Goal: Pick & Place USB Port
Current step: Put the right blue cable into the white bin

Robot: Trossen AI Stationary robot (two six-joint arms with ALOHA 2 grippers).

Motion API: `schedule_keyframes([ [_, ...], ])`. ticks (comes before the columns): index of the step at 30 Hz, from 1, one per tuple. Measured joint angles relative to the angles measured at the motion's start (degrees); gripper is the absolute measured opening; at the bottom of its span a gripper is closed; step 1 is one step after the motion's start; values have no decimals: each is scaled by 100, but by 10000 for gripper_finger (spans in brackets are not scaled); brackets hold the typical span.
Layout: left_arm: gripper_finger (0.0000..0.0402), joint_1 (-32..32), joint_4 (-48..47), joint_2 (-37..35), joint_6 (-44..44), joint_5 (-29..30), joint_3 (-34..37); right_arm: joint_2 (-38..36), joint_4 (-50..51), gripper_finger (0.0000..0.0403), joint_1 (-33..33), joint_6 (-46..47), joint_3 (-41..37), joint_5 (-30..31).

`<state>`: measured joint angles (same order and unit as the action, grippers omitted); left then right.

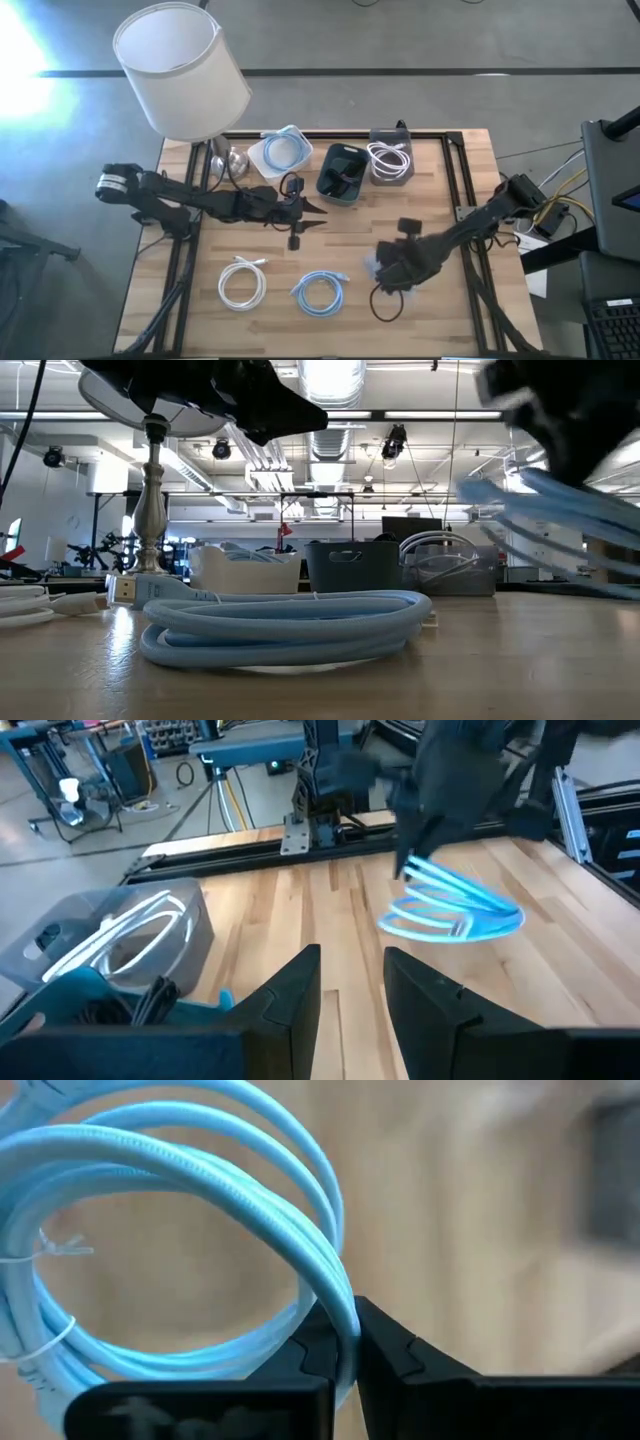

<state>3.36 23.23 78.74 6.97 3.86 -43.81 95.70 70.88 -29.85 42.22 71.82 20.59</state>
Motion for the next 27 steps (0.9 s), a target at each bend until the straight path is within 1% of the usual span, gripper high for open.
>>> schedule_keyframes([
  [3,116,0,-96,0,-154,-7,0,0,39,14,23,-491,399,1128],
  [6,116,0,-235,0,-501,-7,0,-2,91,14,80,-927,678,1909],
  [8,116,0,-300,0,-717,-8,0,-2,133,14,134,-978,807,2390],
  [12,116,10,-376,0,-869,-76,0,-6,438,14,311,-820,974,3369],
  [15,116,40,-371,0,-876,-173,0,-7,438,14,492,-268,1036,4136],
  [17,116,63,-364,0,-878,-179,0,-9,391,13,634,107,1049,4521],
  [19,116,68,-323,0,-923,-179,0,-9,323,13,774,408,1049,4717],
  [23,116,74,-46,47,-1074,-177,0,-9,151,13,1016,914,1044,4711],
  [27,116,76,406,250,-1181,-175,0,-9,-175,13,1149,886,1042,4709],
])
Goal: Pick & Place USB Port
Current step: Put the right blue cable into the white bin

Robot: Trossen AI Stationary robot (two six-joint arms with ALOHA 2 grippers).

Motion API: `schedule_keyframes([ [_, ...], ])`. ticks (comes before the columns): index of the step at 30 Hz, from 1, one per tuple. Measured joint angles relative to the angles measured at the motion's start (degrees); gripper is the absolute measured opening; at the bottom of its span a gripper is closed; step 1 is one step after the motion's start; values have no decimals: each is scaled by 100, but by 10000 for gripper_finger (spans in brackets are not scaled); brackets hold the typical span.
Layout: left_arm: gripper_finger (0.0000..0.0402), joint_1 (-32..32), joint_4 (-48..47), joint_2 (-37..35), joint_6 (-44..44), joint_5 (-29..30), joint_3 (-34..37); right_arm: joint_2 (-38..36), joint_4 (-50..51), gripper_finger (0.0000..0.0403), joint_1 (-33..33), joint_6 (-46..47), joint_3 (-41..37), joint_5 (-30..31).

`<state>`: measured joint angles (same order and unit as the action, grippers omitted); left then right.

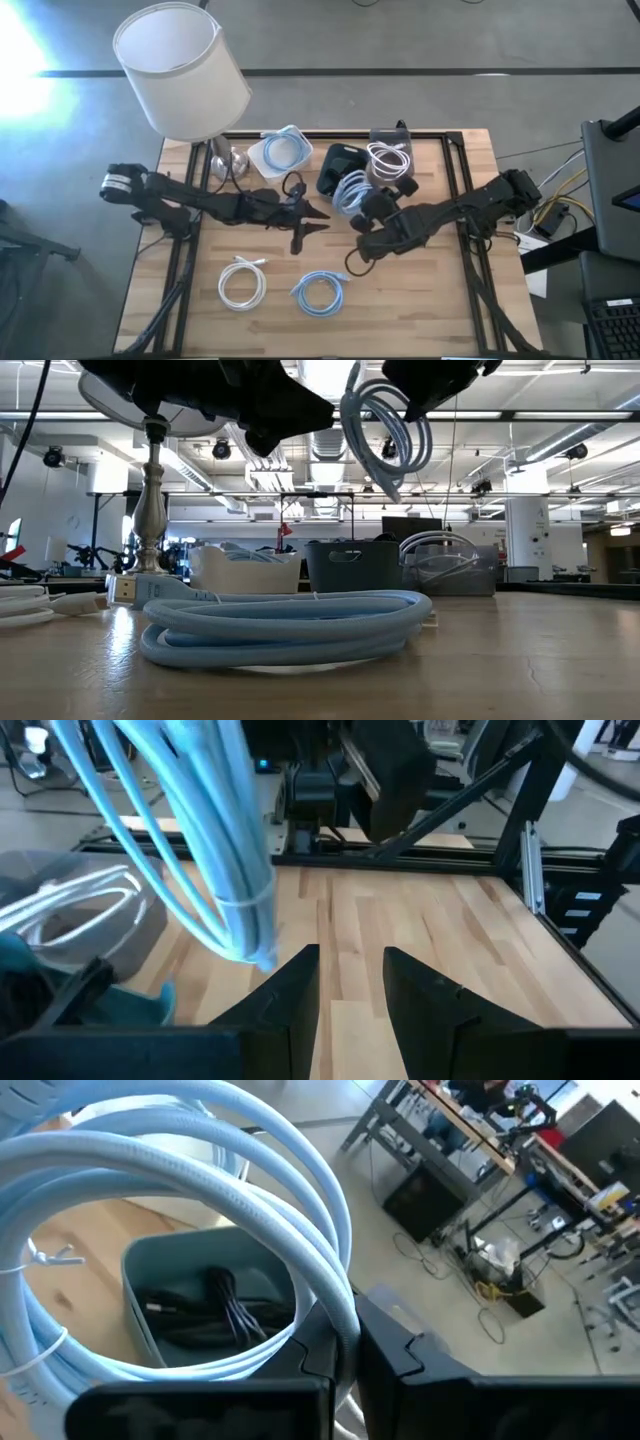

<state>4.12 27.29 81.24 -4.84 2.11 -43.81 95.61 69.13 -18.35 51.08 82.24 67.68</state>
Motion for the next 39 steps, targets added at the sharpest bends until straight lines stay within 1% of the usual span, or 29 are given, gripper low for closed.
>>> schedule_keyframes([
  [6,116,0,689,441,-64,43,0,0,-658,13,66,-335,-2,-28],
  [9,115,0,876,590,-112,115,0,0,-748,13,75,-551,-2,-57],
  [12,115,0,784,591,-272,293,0,0,-725,13,81,-565,-2,-63],
  [16,115,0,439,479,-355,512,0,0,-635,13,81,-565,-7,-60],
  [21,115,9,108,289,-433,1018,0,0,-638,13,81,-531,-7,-52],
  [32,114,18,194,290,-394,1102,0,2,-720,13,104,-350,-7,-65],
  [39,114,50,413,292,-394,1095,0,15,-1294,13,208,-415,-17,-70],
])
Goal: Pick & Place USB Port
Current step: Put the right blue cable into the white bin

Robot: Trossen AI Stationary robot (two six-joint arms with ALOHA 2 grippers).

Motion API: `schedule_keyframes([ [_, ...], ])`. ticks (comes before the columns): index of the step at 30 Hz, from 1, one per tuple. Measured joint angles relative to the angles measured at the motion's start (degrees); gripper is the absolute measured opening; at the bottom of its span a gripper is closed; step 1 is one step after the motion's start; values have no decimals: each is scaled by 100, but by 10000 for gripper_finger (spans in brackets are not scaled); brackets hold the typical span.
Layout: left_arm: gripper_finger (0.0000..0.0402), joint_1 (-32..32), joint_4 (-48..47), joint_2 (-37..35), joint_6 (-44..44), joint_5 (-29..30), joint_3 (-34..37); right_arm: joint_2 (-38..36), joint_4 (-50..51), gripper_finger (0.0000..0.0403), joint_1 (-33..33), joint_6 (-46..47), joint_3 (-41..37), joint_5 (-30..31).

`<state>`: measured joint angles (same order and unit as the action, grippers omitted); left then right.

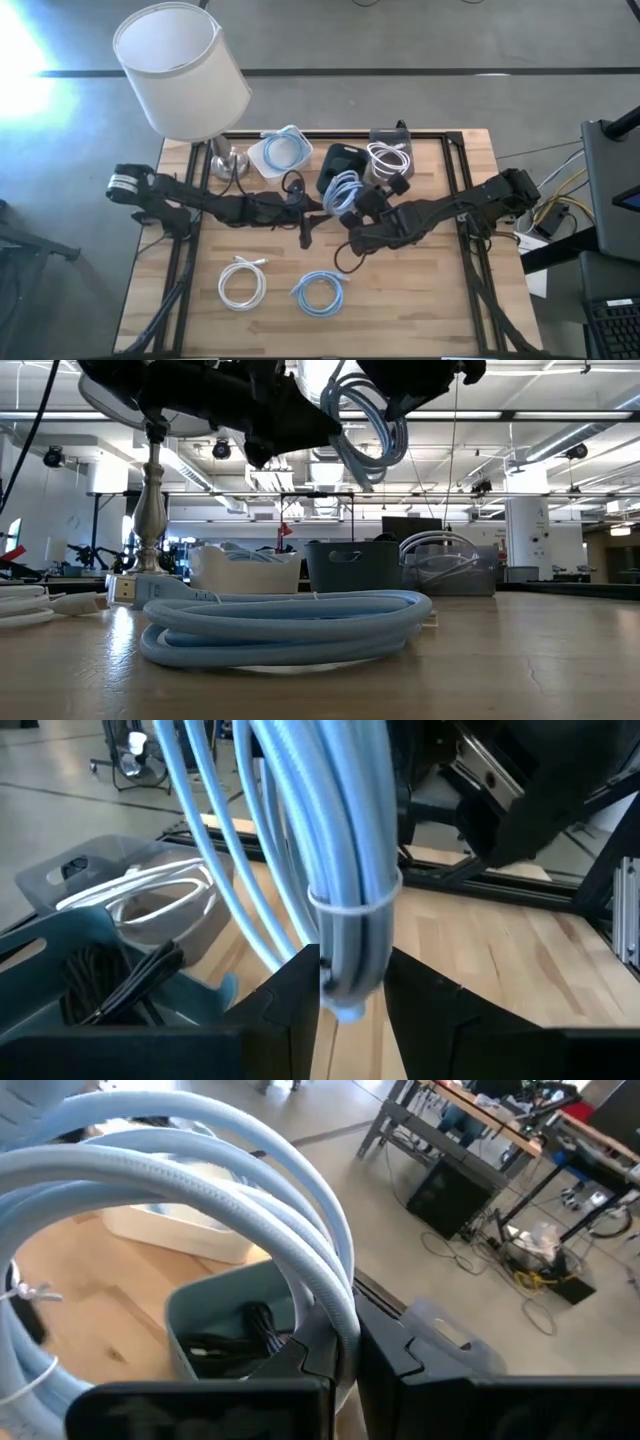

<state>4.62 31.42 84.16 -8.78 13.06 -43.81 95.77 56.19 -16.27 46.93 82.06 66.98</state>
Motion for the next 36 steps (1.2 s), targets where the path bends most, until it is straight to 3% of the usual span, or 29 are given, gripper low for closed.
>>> schedule_keyframes([
  [9,109,4,-50,2,0,-2,0,7,-304,14,11,-500,-33,-298],
  [16,46,0,-295,2,42,77,0,9,-306,56,52,-338,-38,-503],
  [18,45,0,-347,4,83,95,2,8,-303,70,81,-352,-48,-608],
  [22,46,1,-496,1,95,481,2,7,-290,93,129,-387,-89,-736],
  [29,52,-24,-1683,-201,-205,1629,2,7,-246,121,152,-408,-172,-686],
  [36,51,-81,-2043,-635,-55,1847,2,4,-259,136,257,-404,-299,-687],
])
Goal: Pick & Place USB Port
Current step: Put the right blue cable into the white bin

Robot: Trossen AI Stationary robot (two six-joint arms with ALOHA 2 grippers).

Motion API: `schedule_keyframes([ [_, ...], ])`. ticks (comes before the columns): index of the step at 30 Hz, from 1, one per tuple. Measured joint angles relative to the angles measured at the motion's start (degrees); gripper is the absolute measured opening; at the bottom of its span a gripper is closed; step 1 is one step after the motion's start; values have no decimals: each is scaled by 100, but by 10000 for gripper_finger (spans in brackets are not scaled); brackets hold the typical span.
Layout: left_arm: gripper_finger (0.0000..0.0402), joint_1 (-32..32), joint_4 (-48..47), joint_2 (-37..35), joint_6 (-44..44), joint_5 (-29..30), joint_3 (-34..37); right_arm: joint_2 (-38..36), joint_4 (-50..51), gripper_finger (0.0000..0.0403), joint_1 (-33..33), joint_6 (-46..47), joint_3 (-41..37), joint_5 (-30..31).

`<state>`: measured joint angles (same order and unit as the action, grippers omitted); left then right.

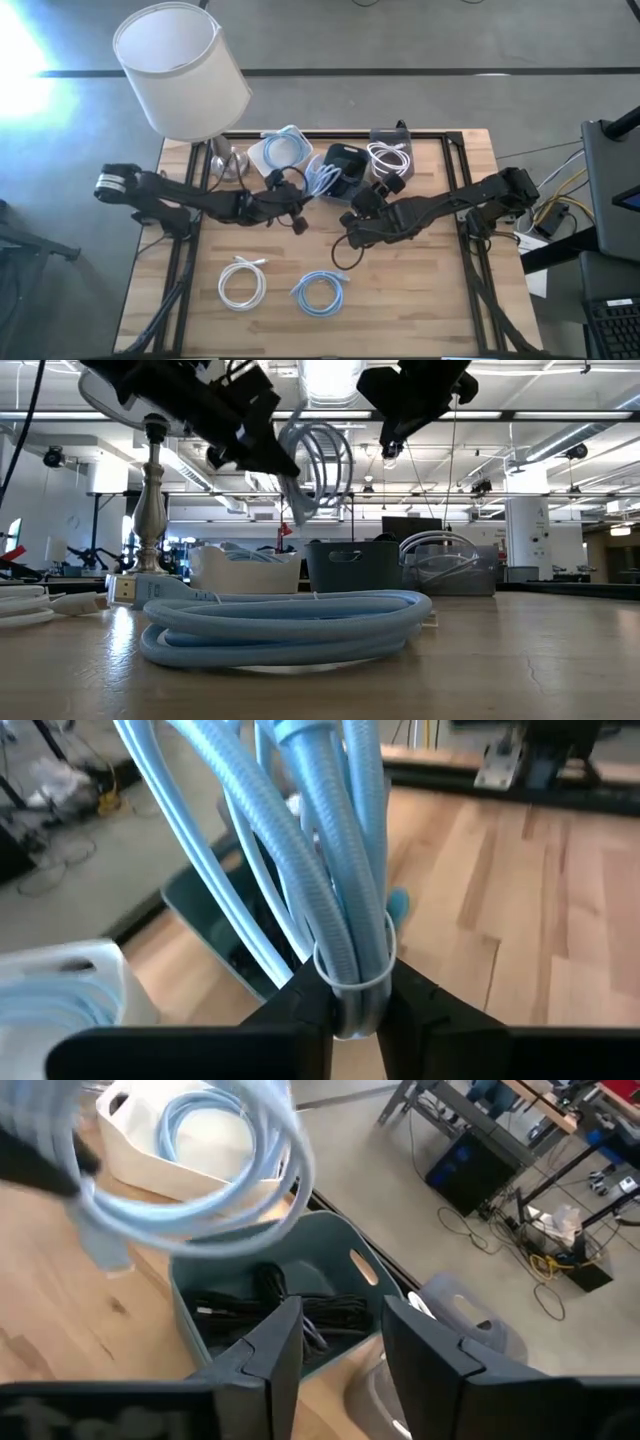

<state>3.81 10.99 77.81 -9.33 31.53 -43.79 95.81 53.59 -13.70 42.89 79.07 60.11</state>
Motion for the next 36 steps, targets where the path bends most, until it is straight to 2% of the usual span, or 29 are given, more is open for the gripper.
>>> schedule_keyframes([
  [6,50,-263,-199,-644,484,-45,-4,-3,-1,133,31,18,-60,-14],
  [9,49,-642,-221,-781,328,-632,-4,-4,-20,129,35,17,-66,-17],
  [11,49,-907,-260,-757,206,-1002,-4,-4,-44,127,56,17,-66,-16],
  [17,50,-1526,-243,-225,163,-1048,-2,-4,-71,132,167,17,-66,-17],
  [19,50,-1677,-177,-15,169,-931,-2,-4,-89,134,177,17,-66,-18],
  [23,50,-1883,-189,313,286,-311,-2,-4,-95,132,192,15,-69,-21],
  [29,50,-1971,-198,490,298,-220,-2,-4,-176,122,199,0,-130,-31],
  [36,51,-1837,-193,487,171,303,-2,-7,-202,116,216,-7,-249,-34],
])
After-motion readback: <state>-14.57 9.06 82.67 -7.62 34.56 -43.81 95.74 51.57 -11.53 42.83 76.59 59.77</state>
